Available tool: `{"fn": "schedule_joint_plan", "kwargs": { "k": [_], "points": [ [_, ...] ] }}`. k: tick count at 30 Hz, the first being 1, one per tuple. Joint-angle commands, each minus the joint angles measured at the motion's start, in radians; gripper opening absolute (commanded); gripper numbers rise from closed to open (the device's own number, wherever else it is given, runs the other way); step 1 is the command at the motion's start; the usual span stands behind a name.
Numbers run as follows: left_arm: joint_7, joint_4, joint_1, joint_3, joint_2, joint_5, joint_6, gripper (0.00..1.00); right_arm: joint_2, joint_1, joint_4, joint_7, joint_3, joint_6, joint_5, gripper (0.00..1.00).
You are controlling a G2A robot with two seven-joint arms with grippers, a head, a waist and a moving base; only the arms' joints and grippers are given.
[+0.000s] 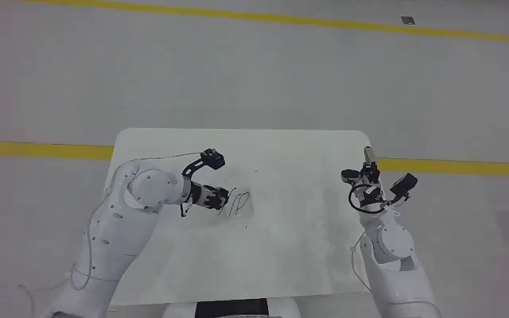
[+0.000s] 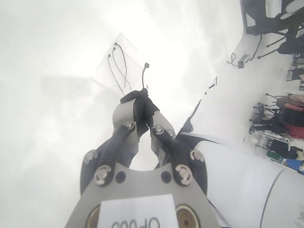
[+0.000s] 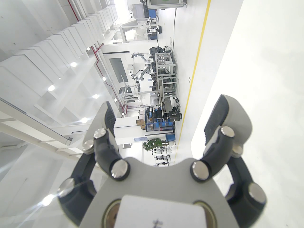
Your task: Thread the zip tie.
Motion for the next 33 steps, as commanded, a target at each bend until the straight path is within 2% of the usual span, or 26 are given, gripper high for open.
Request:
{"fn": "schedule_joint_plan", "kwargs": {
  "k": [1,11,14,17,22,28,33],
  "points": [
    [0.0,0.02,-0.011,0.006,0.005,-0.025,-0.017,0.0,0.0,0.0,0.0,0.0,0.0,0.0,0.0,1.0],
    [0.0,0.02,-0.011,0.006,0.005,-0.025,-0.017,0.0,0.0,0.0,0.0,0.0,0.0,0.0,0.0,1.0],
    [0.101,0.008,-0.003,0.036,0.01,0.104,0.008,0.0,0.0,0.0,0.0,0.0,0.0,0.0,0.0,1.0],
    [0.185,-0.018,0.003,0.039,0.019,0.197,-0.001,0.0,0.0,0.0,0.0,0.0,0.0,0.0,0.0,1.0],
    [0.296,-0.074,0.042,0.042,0.039,0.379,-0.028,0.0,0.0,0.0,0.0,0.0,0.0,0.0,0.0,1.0],
    [0.391,-0.125,0.078,0.071,0.073,0.435,-0.028,0.0,0.0,0.0,0.0,0.0,0.0,0.0,0.0,1.0],
    [0.391,-0.125,0.078,0.071,0.073,0.435,-0.028,0.0,0.0,0.0,0.0,0.0,0.0,0.0,0.0,1.0]
  ]
}}
